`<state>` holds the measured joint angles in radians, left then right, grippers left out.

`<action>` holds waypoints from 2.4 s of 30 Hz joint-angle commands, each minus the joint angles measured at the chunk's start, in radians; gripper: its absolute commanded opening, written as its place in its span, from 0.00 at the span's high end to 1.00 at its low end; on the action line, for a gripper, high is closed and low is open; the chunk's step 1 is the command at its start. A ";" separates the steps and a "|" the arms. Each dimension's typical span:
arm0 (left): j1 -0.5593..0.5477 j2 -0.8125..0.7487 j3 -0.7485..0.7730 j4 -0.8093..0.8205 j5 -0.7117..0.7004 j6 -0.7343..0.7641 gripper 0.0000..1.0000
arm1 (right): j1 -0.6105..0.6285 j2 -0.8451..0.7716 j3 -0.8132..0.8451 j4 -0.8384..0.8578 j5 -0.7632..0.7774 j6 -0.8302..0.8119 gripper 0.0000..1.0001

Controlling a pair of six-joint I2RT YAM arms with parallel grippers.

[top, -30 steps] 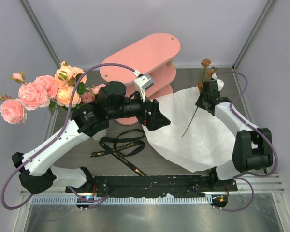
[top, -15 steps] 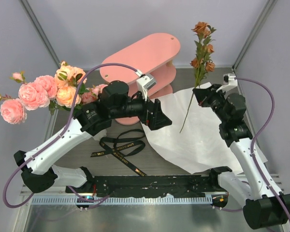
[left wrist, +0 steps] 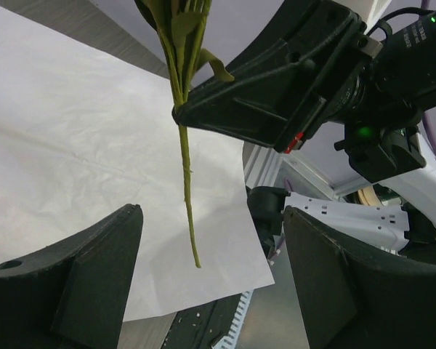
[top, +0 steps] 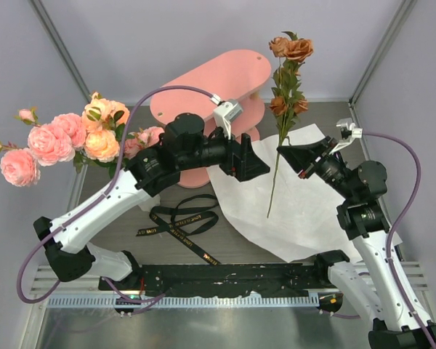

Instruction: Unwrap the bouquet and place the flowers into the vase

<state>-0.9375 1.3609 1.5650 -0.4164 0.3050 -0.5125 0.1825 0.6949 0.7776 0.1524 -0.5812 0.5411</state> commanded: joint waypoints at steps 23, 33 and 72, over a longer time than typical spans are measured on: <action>0.037 0.188 0.213 0.269 0.103 -0.216 0.36 | 0.009 -0.087 0.009 0.026 -0.143 0.059 0.99; 0.058 0.195 0.208 0.292 0.111 -0.224 0.58 | 0.009 -0.074 0.000 0.026 -0.161 0.051 0.99; 0.063 -0.378 0.032 -0.062 -0.363 0.641 1.00 | 0.011 -0.011 -0.023 -0.211 0.202 -0.058 0.43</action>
<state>-0.8764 1.0096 1.5757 -0.3882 0.0834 -0.0463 0.1959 0.6819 0.7609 -0.0849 -0.4015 0.4915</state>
